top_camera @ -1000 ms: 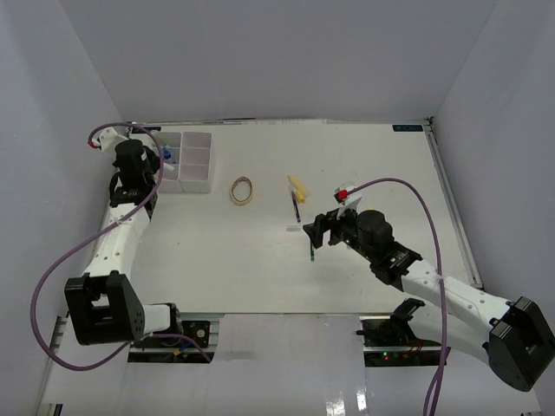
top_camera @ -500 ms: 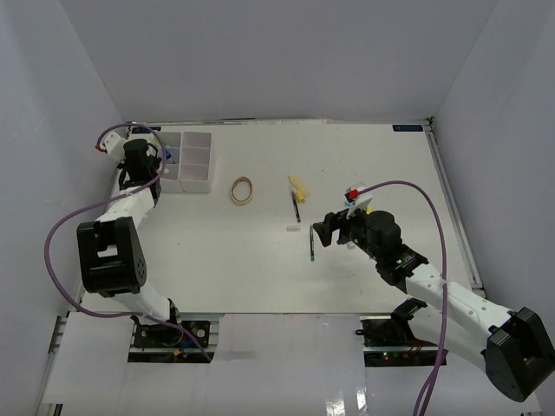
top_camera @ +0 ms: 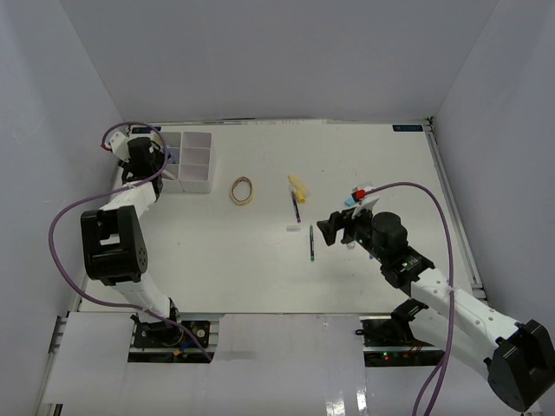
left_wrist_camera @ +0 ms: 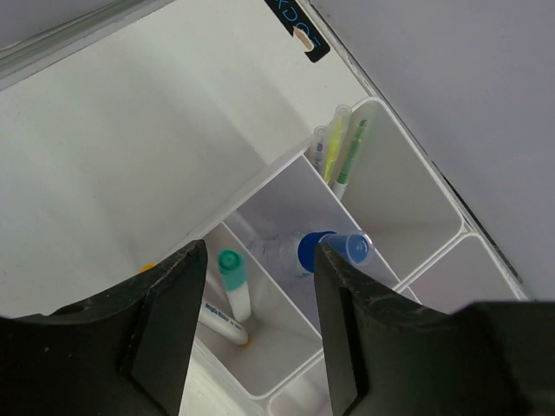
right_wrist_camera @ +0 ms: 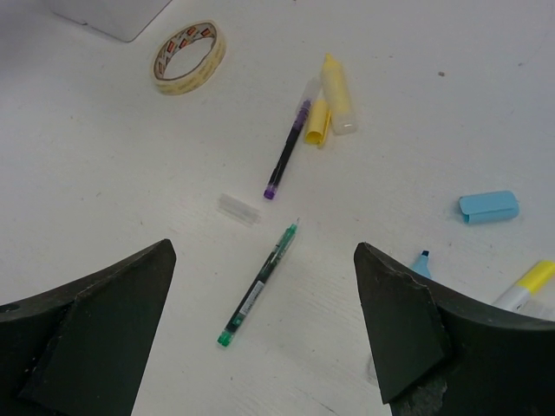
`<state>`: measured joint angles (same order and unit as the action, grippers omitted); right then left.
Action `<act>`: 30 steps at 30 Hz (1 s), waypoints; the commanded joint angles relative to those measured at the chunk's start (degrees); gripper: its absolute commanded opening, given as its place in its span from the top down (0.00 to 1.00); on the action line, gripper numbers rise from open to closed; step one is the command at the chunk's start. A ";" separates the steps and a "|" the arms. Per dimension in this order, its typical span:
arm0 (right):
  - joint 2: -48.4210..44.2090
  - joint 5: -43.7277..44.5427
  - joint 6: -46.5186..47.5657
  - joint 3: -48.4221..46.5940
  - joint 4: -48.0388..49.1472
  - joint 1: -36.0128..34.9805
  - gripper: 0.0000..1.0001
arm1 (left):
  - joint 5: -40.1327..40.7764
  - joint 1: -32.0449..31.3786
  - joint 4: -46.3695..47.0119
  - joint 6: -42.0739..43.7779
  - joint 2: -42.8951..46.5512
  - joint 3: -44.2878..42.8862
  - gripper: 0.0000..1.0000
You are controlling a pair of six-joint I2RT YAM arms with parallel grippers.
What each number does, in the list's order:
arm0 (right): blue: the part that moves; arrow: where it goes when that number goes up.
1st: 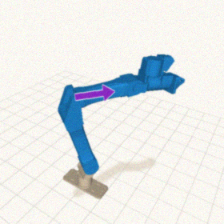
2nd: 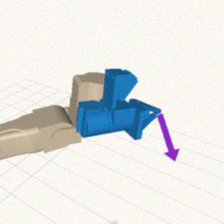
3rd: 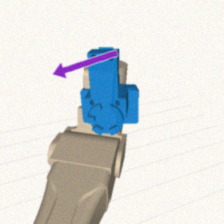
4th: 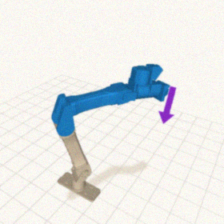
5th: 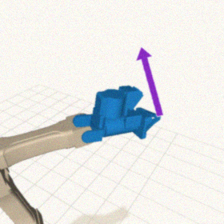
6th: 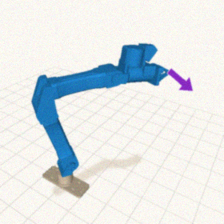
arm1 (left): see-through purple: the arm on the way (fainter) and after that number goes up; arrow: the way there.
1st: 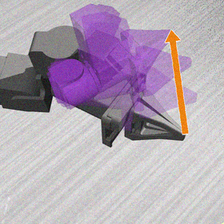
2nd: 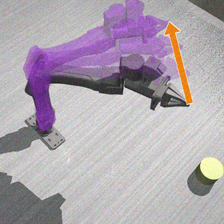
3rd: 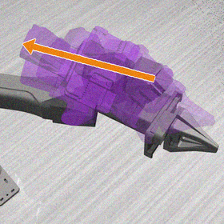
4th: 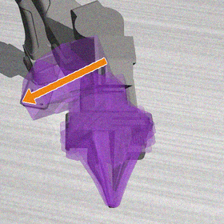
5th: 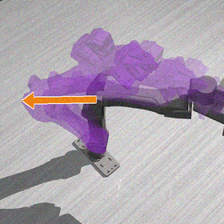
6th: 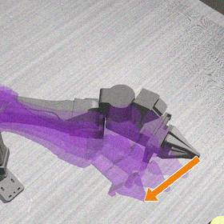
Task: Sort the stationery into containers
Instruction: Place the pen in the storage box, then pick up the pen from the center of the board.
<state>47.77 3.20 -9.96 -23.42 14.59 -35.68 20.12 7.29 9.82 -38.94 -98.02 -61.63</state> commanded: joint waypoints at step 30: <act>17.08 22.64 -20.72 -11.47 -24.17 8.87 0.27 | -34.70 -15.20 -23.80 17.76 31.75 11.53 0.02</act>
<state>63.31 22.59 -28.40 -31.35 -10.33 -27.83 -11.90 -7.35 -14.22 -22.02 -68.05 -49.39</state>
